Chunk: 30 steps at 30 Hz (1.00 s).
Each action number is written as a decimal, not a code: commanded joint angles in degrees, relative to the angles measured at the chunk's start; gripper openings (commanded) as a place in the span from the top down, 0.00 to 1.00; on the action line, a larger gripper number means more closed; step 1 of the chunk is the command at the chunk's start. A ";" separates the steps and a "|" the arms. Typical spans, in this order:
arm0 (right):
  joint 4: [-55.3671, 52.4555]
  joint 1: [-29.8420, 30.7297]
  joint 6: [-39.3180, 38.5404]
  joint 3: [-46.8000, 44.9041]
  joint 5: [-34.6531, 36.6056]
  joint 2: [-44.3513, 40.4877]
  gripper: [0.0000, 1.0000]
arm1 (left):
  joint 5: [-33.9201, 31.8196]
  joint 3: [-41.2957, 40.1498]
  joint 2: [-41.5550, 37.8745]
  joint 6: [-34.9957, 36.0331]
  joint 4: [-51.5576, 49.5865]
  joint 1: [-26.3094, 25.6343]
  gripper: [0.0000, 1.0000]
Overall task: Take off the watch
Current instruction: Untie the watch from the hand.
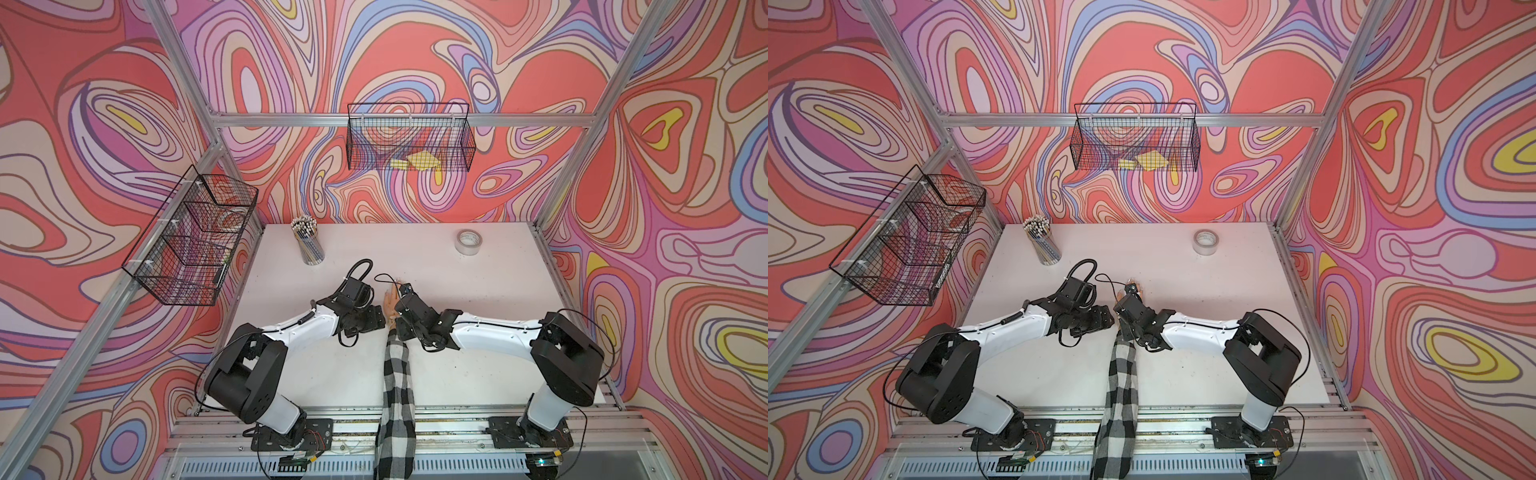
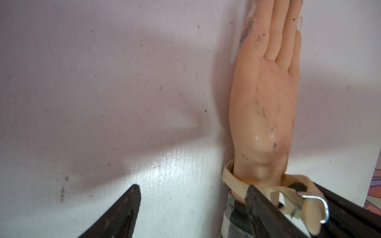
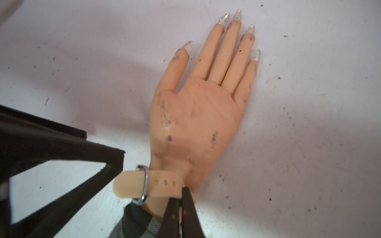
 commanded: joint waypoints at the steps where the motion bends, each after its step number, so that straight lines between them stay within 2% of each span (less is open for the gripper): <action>1: 0.22 0.38 -0.26 1.09 0.25 -2.14 1.00 | -0.75 2.45 -2.24 0.45 -1.52 0.82 0.18; 8: 0.66 0.33 0.41 1.02 -0.80 -2.52 1.00 | 0.18 5.66 -2.85 -0.15 -1.76 1.02 0.18; 17: 1.43 0.39 1.47 0.13 -1.35 -2.44 1.00 | 4.13 6.31 2.04 -3.04 3.65 0.84 0.18; 30: 2.07 0.30 1.97 -0.01 -1.88 -1.77 1.00 | 5.13 6.94 5.45 -3.77 6.10 -0.41 0.18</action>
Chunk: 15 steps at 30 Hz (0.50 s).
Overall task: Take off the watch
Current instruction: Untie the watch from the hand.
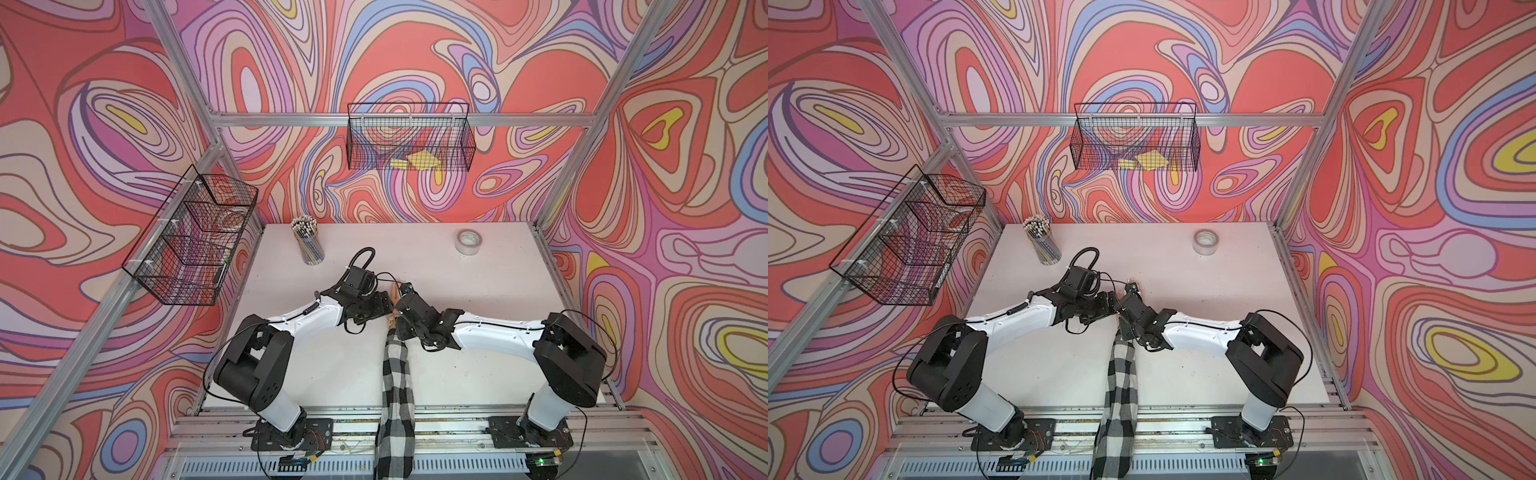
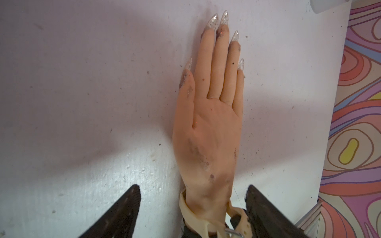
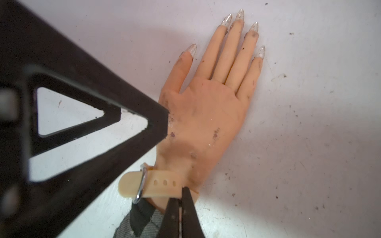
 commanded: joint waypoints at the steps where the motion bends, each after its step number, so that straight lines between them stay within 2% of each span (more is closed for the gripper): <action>1: 1.96 0.30 0.43 0.02 -0.32 -1.10 1.00 | 0.65 1.11 1.28 -0.60 1.03 -0.62 0.19; 15: 1.26 0.18 2.73 -0.97 1.33 -1.82 1.00 | -1.43 -5.44 -3.14 2.12 -2.22 -0.71 0.18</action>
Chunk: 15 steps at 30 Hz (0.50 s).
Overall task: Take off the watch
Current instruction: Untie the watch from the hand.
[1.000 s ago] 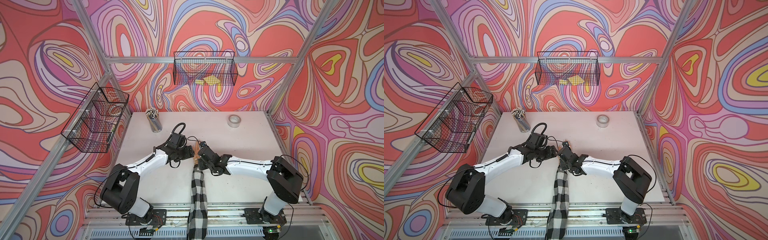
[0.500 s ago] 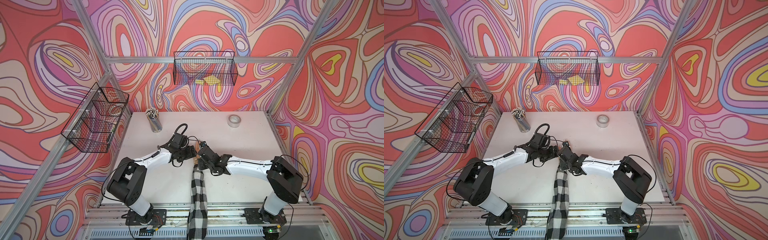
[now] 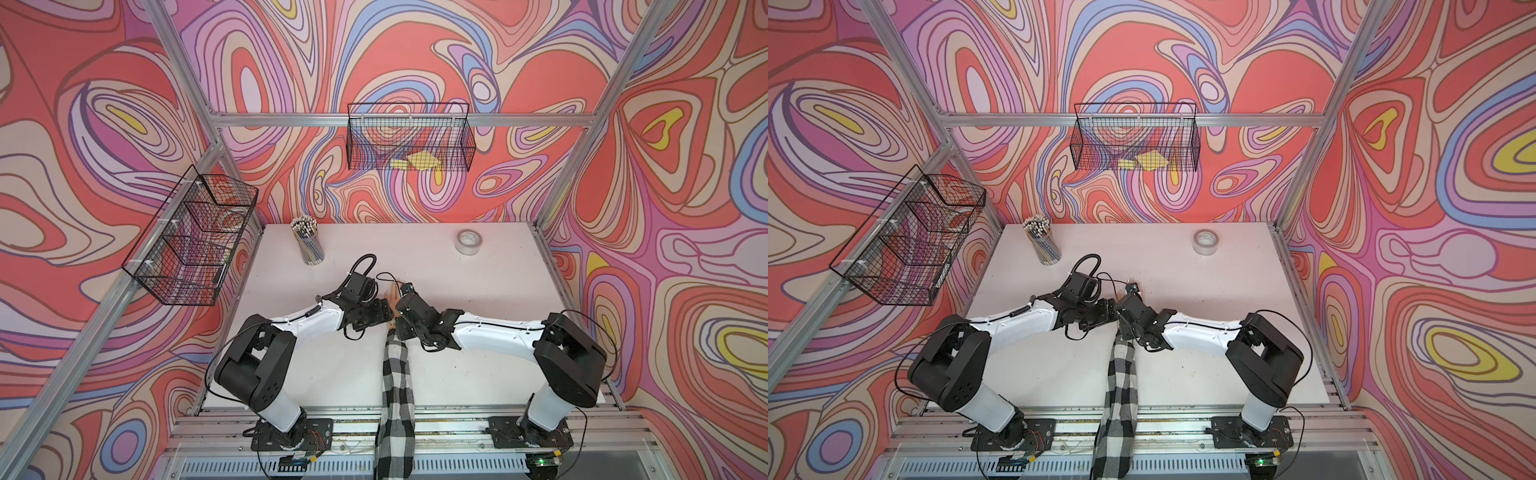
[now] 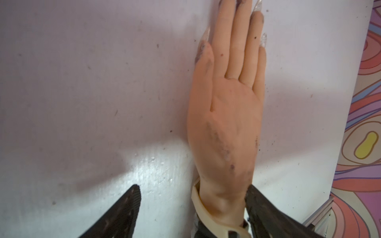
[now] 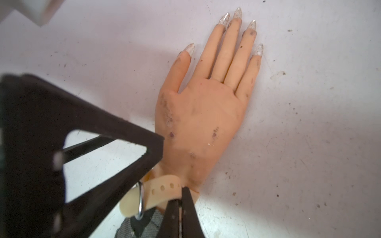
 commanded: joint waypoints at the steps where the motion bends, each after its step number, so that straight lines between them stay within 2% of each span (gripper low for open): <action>1: 1.15 0.22 1.43 -0.89 1.36 -2.07 1.00 | -1.37 -1.94 -3.07 1.37 -2.54 -0.08 0.18; 8: 1.13 -0.13 2.57 -1.54 1.68 -3.33 1.00 | -2.47 -4.03 -5.70 1.47 -3.34 -0.08 0.18; 15: 4.21 -0.17 0.53 -2.29 -1.89 -3.63 1.00 | -1.82 -0.52 -6.10 1.03 -3.52 -0.09 0.18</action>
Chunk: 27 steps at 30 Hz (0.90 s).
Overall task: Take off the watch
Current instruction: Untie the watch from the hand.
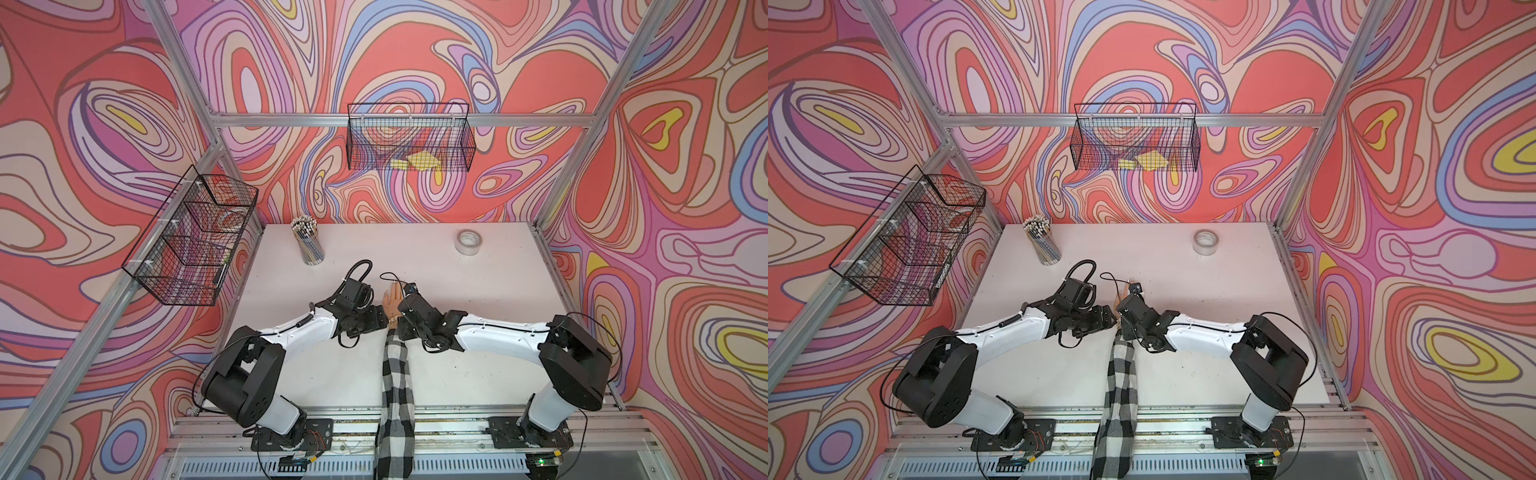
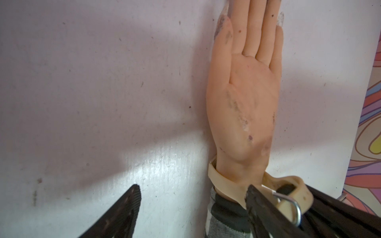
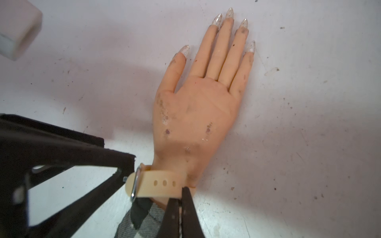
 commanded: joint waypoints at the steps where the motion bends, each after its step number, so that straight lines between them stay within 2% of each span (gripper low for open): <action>1: 3.33 -0.20 -1.06 -0.73 -2.03 -1.71 1.00 | -0.43 3.20 -1.41 0.12 -0.98 -0.09 0.18; 14: 3.63 -0.21 -1.06 -0.33 -2.49 -0.76 1.00 | 1.70 9.09 3.69 -0.85 -0.67 -1.09 0.19; 27: 1.29 -1.00 1.83 -1.04 0.05 -1.88 1.00 | -0.41 3.09 1.14 0.35 -0.97 -1.05 0.19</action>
